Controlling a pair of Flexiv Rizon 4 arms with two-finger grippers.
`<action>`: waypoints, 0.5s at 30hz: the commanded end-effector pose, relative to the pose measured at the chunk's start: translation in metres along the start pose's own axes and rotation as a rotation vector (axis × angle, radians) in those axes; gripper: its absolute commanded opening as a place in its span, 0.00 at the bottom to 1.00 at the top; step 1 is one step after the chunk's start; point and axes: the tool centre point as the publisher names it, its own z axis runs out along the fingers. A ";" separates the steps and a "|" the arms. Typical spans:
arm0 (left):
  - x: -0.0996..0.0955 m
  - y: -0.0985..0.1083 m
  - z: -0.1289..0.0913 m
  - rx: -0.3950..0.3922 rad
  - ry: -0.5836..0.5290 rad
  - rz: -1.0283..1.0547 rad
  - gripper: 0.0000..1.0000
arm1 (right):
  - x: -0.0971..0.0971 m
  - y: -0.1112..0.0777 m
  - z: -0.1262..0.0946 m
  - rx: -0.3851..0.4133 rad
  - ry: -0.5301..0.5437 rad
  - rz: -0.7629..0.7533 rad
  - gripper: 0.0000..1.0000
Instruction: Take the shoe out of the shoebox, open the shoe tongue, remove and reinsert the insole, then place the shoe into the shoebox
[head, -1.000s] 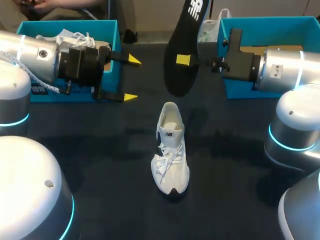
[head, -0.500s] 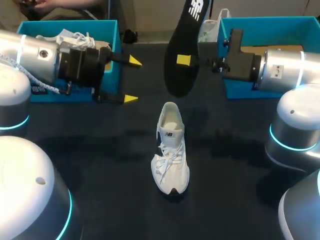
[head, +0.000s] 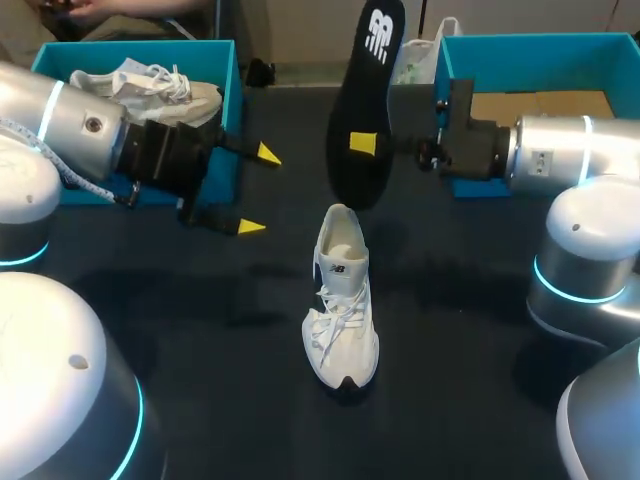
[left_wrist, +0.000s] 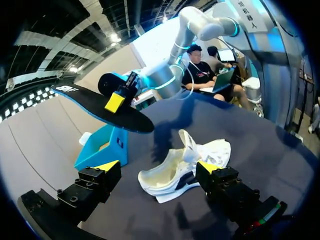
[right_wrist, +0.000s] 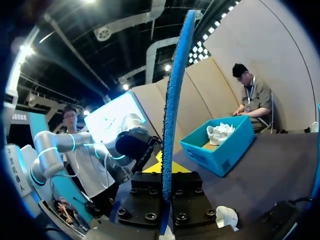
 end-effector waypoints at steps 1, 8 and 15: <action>-0.004 0.013 0.015 -0.010 0.015 -0.006 1.00 | -0.011 -0.009 0.005 -0.001 0.018 -0.004 0.00; -0.003 0.026 0.029 -0.073 0.047 0.000 1.00 | -0.025 -0.026 0.006 0.023 0.031 -0.041 0.00; 0.002 0.041 0.040 -0.127 0.089 -0.009 1.00 | -0.040 -0.042 0.004 0.003 0.050 -0.026 0.00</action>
